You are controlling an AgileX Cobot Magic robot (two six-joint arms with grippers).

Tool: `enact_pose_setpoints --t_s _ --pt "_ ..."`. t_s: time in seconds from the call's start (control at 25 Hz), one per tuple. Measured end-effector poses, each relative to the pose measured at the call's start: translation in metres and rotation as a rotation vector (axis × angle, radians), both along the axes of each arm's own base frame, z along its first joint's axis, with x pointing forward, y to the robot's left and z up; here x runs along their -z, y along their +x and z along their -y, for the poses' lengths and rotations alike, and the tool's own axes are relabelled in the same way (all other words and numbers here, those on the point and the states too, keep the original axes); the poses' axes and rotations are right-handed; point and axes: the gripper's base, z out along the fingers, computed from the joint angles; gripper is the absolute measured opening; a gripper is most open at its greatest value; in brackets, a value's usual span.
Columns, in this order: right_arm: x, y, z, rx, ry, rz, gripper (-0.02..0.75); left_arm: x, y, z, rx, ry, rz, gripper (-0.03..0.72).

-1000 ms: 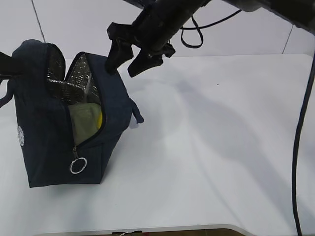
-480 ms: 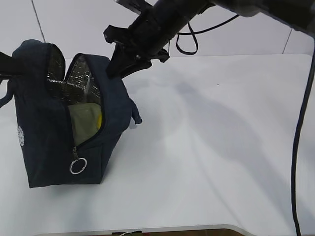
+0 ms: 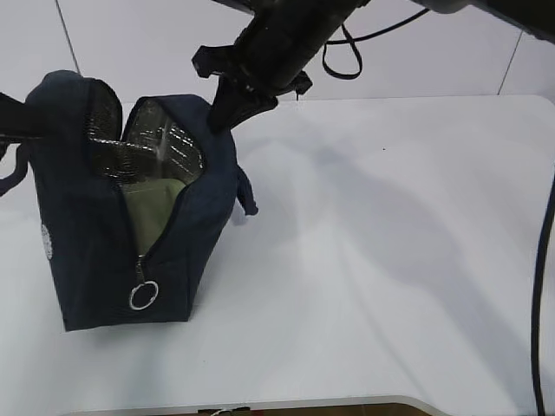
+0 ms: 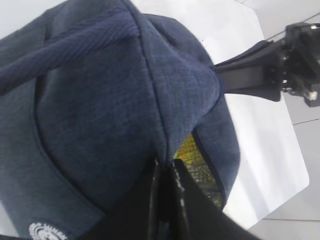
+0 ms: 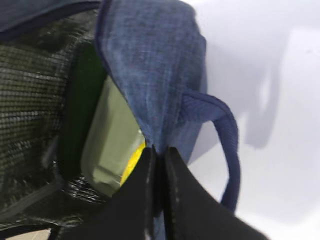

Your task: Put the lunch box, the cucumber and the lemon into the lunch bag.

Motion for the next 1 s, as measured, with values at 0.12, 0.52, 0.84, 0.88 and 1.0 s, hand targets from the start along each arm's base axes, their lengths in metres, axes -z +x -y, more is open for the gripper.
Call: enact_pose_setpoints --t_s 0.12,0.52,0.84,0.88,1.0 --pt "-0.015 -0.004 0.006 0.004 -0.036 0.051 0.013 -0.002 0.005 0.011 0.037 0.008 0.013 -0.01" --pt "-0.038 -0.01 0.02 0.04 -0.131 0.137 0.012 -0.008 0.034 0.063 0.17 0.022 0.063 -0.01" --pt "-0.044 -0.003 0.049 0.111 -0.146 0.133 0.01 0.001 0.052 0.09 0.191 0.036 0.071 -0.01" --pt "-0.044 -0.003 0.054 0.121 -0.152 0.127 0.01 0.002 0.053 0.092 0.187 0.037 0.074 -0.01" --pt "-0.043 -0.006 0.067 0.138 -0.168 0.107 0.01 0.006 0.055 0.098 0.179 0.041 0.078 -0.01"
